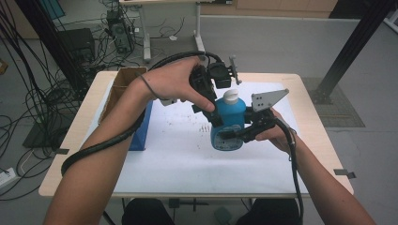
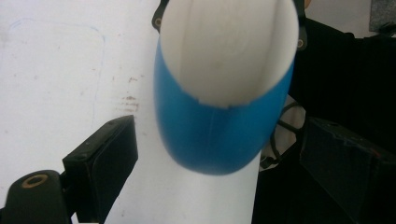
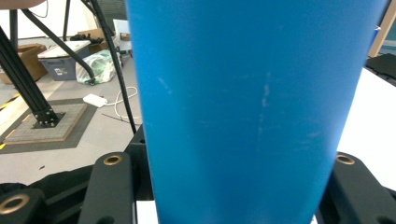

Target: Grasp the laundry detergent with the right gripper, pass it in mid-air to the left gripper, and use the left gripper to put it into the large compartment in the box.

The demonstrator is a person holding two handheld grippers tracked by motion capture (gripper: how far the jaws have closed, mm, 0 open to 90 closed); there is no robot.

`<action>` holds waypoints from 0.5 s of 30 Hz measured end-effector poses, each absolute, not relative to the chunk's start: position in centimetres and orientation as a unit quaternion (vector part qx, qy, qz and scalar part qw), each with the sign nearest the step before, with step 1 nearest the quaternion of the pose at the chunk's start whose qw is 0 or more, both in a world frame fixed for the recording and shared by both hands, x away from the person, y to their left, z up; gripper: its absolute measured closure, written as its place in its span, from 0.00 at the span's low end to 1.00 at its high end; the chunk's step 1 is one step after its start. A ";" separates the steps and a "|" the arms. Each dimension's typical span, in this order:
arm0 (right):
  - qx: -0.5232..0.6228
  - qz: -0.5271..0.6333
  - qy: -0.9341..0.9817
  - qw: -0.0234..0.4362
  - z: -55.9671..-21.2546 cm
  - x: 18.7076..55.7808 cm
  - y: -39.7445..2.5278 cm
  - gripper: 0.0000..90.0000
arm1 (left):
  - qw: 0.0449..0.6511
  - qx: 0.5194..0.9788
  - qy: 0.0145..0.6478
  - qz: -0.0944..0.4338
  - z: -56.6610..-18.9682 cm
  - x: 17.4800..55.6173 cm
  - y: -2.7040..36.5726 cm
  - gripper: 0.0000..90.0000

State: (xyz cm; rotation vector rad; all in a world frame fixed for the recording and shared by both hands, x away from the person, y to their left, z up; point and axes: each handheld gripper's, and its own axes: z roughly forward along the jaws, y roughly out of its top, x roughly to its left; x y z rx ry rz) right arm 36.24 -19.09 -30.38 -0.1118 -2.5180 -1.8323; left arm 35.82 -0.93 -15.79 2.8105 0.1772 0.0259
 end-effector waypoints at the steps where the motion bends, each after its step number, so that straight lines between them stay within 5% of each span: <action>1: -0.035 -0.588 -0.808 0.014 -30.4 36.2 -19.0 0.49 | 0.163 0.985 0.061 0.010 -15.8 35.8 -1.0 0.13; 15: -0.022 -0.585 -0.811 0.021 -30.2 35.8 -17.7 0.49 | 0.171 0.984 0.052 0.011 -16.2 35.4 -2.0 0.13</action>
